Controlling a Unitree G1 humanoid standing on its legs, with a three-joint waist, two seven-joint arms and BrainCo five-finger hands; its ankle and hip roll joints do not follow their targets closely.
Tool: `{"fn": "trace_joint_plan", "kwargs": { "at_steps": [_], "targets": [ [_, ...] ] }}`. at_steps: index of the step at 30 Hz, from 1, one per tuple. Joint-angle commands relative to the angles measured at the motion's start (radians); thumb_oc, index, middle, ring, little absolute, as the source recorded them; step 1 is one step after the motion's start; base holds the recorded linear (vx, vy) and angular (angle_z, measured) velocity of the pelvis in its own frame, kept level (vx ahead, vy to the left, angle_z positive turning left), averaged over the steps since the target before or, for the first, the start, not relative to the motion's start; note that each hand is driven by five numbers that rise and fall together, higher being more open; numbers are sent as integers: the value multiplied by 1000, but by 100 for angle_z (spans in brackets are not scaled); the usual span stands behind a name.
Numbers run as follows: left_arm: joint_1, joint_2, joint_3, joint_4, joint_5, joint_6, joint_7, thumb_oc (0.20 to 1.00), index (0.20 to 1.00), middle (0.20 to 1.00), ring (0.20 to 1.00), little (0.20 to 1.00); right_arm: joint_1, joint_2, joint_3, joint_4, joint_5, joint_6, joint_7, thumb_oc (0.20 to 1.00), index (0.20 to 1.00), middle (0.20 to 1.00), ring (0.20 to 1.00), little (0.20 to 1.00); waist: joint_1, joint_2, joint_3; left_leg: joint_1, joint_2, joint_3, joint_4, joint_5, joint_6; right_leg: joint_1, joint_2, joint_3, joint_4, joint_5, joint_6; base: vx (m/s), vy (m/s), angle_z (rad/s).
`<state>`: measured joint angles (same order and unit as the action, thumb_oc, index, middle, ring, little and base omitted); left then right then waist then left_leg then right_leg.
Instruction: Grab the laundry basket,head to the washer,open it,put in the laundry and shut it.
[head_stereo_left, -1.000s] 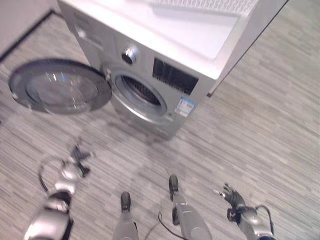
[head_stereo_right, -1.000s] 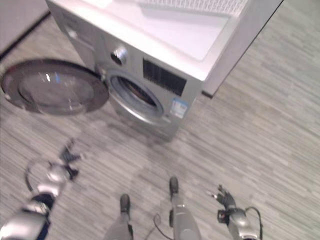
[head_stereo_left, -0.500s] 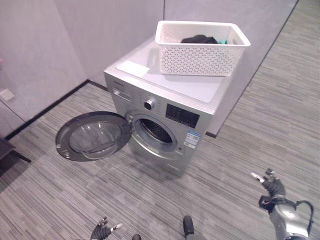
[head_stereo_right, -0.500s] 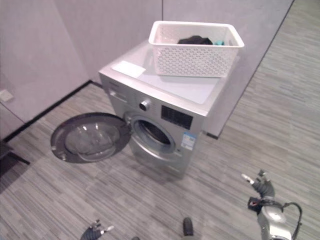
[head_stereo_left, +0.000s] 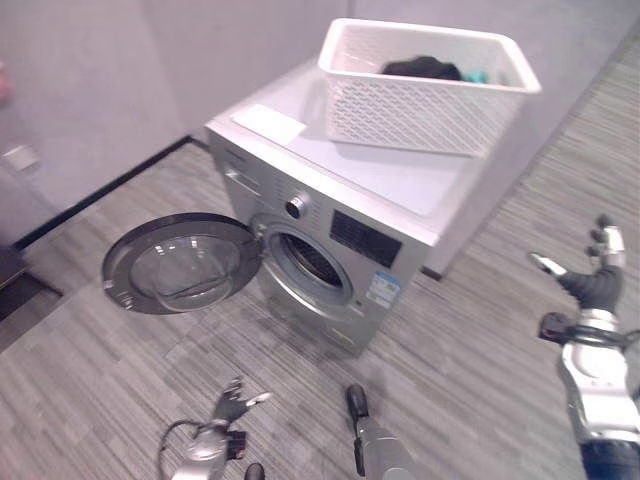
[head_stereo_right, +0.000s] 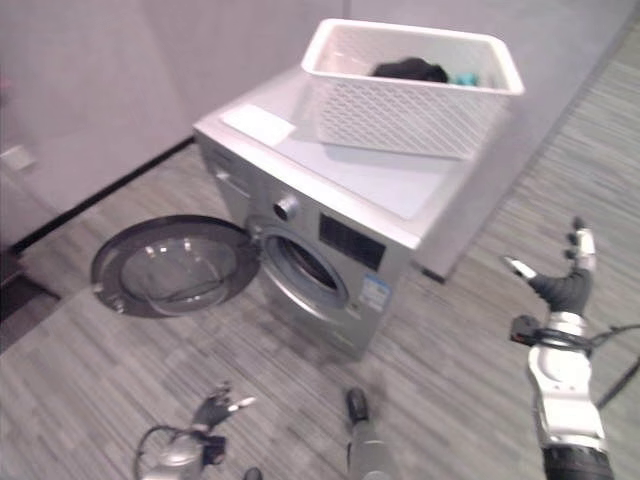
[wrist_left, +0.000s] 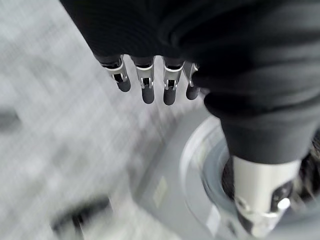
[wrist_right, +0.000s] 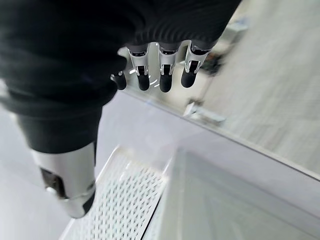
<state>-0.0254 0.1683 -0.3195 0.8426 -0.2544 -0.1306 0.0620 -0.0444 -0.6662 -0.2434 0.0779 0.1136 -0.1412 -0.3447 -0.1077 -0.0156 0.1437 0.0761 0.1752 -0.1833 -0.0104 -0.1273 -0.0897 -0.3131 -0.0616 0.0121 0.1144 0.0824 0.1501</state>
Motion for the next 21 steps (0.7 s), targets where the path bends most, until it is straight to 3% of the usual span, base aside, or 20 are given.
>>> {"fn": "trace_joint_plan", "kwargs": {
  "at_steps": [1,2,3,4,5,7,9,11,12,13,16,21],
  "targets": [
    [2,48,-27,2,20,-24,-9,1000,1000,1000,1000,1000,-83,-100,-47,-43,-43,-88,-11,1000,1000,1000,1000,1000,-3,-17,-72,99,-16,66,5,-1,7,55,11,-32,-28,-57,-20,179,-263,44],
    [2,46,-27,2,19,-24,-9,1000,1000,1000,1000,1000,-85,-102,-47,-42,-43,-88,-11,1000,1000,1000,1000,1000,-7,-13,-72,98,-13,62,5,-1,5,55,12,-37,-27,-59,-22,107,-187,62],
    [-3,45,-36,-7,15,-22,-16,1000,1000,1000,1000,1000,-97,-125,-41,-45,-46,-92,-9,1000,1000,1000,1000,1000,-6,-15,-75,76,4,64,49,37,-6,78,25,-49,-33,-75,-32,130,-263,70],
    [-1,52,-46,-23,20,-17,-26,1000,1000,1000,1000,1000,-121,-153,-26,-59,-49,-100,-4,1000,1000,1000,1000,1000,4,-32,-72,23,16,70,167,110,-11,128,48,-58,-52,-96,-60,121,-257,51],
    [-1,52,-45,-24,20,-16,-26,1000,1000,1000,1000,1000,-123,-154,-24,-58,-49,-100,-5,1000,1000,1000,1000,1000,2,-32,-70,19,16,68,176,106,-11,130,48,-59,-54,-94,-61,109,-272,28],
    [-3,53,-45,-23,21,-9,-30,1000,1000,1000,1000,1000,-152,-169,0,-78,-49,-106,4,1000,1000,1000,1000,1000,14,-61,-56,-44,14,64,312,152,3,175,64,-52,-69,-105,-90,77,-212,7],
    [1,53,-45,-15,30,-7,-32,1000,1000,1000,1000,1000,-170,-191,10,-91,-60,-106,8,1000,1000,1000,1000,1000,18,-75,-54,-82,47,94,338,183,15,207,64,-57,-83,-122,-99,141,-153,-3],
    [-4,56,-49,-6,49,-1,-39,1000,1000,1000,1000,1000,-188,-211,8,-126,-82,-96,14,1000,1000,1000,1000,1000,25,-94,-52,-134,47,119,256,128,22,235,44,-39,-93,-137,-94,217,20,29],
    [-3,62,-51,5,57,-7,-38,1000,1000,1000,1000,1000,-208,-224,-2,-151,-93,-102,14,1000,1000,1000,1000,1000,42,-97,-56,-193,51,126,120,124,-2,263,29,-25,-108,-156,-84,224,130,42],
    [0,64,-55,-1,58,-10,-39,1000,1000,1000,1000,1000,-221,-235,1,-152,-107,-99,10,1000,1000,1000,1000,1000,55,-94,-56,-212,48,120,79,148,-11,274,29,-19,-115,-161,-83,177,116,35],
    [0,73,-66,-4,66,-18,-35,1000,1000,1000,1000,1000,-288,-291,33,-129,-129,-83,10,1000,1000,1000,1000,1000,87,-88,-49,-262,10,96,40,191,-25,314,27,-1,-135,-168,-78,87,91,-16],
    [22,90,-90,-32,59,-23,-53,1000,1000,1000,1000,1000,-448,-388,159,-11,-169,-23,36,1000,1000,1000,1000,1000,114,-68,-63,-223,-14,115,50,147,-19,341,-9,19,-134,-166,-56,138,217,-60]
  ]
}}
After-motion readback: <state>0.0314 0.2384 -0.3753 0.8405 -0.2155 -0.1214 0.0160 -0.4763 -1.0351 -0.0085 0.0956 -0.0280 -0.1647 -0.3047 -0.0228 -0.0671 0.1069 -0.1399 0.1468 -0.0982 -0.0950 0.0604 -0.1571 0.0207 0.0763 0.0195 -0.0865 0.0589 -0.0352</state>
